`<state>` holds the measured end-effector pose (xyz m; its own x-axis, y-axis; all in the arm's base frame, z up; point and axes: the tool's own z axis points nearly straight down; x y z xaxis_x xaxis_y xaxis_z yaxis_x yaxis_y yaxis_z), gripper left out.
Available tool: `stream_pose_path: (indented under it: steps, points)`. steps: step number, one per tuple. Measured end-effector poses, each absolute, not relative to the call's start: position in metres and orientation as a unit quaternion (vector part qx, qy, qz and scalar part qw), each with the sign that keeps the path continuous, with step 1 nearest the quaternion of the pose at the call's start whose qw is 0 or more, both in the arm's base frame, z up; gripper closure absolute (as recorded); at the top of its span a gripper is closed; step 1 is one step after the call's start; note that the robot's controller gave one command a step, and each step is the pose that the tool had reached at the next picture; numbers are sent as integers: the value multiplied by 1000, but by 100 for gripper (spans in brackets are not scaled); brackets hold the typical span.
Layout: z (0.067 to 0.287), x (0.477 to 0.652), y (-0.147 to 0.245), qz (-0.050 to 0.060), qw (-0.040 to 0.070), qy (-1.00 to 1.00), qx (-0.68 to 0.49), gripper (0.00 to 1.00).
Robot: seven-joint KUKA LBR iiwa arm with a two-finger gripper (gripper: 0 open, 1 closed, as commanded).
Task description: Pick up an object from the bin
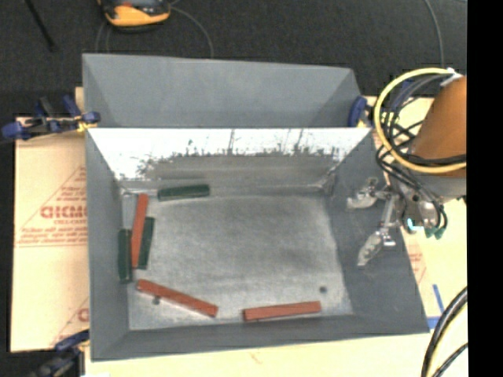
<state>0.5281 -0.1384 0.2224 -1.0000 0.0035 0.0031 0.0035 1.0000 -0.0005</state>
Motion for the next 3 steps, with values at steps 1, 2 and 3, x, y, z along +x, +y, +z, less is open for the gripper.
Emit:
stream_pose_path:
  steps: [1, 2, 3]
  points:
    - [226, 530, -138, 1, -2, -1000, 0, 0]
    - [174, 517, -112, 1, -3, -998, 70, 0]
    - [83, 479, -56, 0, -1, -999, 47, 0]
